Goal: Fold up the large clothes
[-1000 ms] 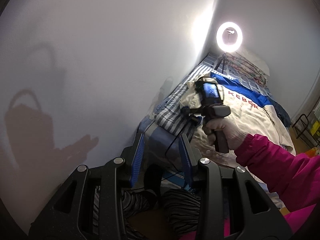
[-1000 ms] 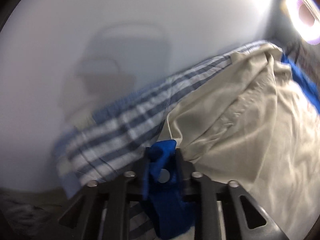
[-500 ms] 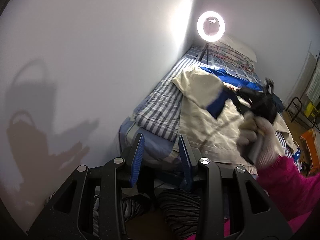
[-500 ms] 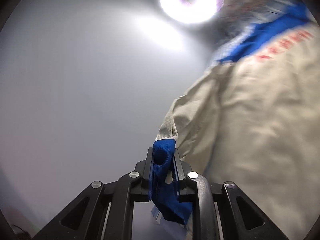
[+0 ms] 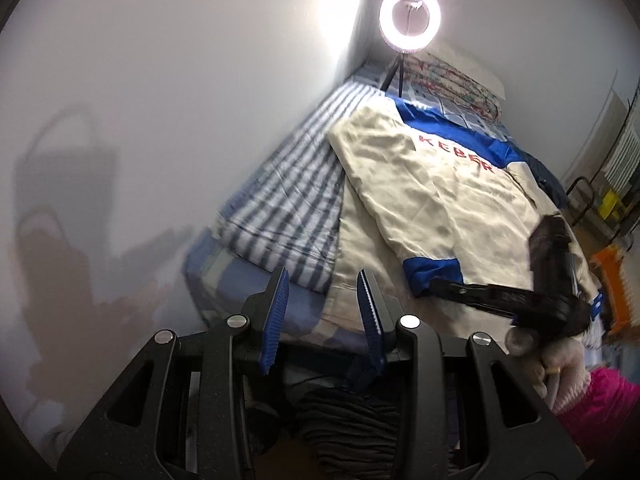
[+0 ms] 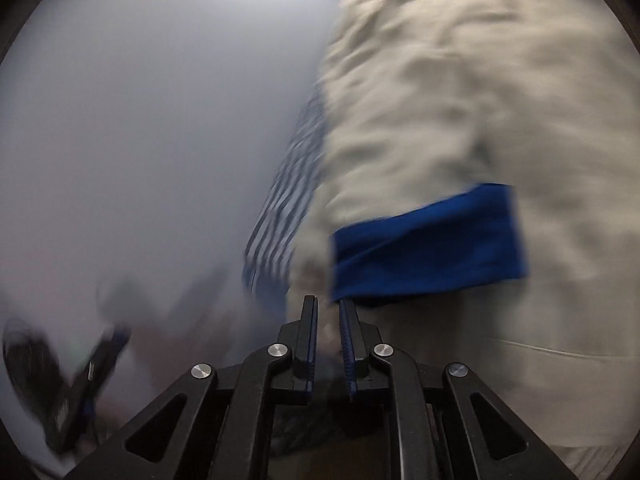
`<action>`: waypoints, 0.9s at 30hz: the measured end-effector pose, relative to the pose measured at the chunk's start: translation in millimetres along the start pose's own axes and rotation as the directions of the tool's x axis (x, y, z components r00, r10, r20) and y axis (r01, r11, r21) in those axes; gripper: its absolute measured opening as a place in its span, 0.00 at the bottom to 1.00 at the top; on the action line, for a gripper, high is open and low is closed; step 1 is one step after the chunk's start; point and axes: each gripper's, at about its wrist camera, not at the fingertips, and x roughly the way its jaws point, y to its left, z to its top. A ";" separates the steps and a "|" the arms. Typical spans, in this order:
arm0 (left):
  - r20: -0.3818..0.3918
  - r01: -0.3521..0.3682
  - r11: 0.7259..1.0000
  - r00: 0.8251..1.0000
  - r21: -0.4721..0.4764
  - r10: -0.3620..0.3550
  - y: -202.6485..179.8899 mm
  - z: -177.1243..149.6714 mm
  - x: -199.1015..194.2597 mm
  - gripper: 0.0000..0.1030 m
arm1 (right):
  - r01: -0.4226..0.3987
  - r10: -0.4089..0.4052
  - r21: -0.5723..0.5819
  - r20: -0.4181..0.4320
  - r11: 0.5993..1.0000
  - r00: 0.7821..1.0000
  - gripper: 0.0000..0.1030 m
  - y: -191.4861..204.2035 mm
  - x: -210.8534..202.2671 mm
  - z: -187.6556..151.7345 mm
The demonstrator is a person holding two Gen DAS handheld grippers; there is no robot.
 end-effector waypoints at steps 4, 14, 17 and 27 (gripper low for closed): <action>-0.048 0.087 0.994 0.995 -0.073 -0.091 0.5 7.5 35.6 0.35 | 0.103 -0.095 -0.114 0.072 0.988 0.993 0.48 -6.0 -16.1 22.1; -0.225 0.257 0.960 0.935 -0.107 -0.275 -53.4 19.3 138.8 0.42 | 0.231 -0.231 -0.007 0.002 0.973 0.973 0.60 -97.1 -17.1 56.2; -0.275 0.257 0.960 0.920 -0.111 -0.278 -63.9 19.8 168.0 0.42 | 0.173 -0.173 -0.009 -0.037 0.985 0.984 0.37 -105.2 -9.3 55.8; -0.273 0.292 0.943 0.905 -0.158 -0.326 -63.5 23.1 176.0 0.04 | 0.072 -0.071 -0.036 0.018 0.997 0.997 0.09 -80.4 -25.5 50.0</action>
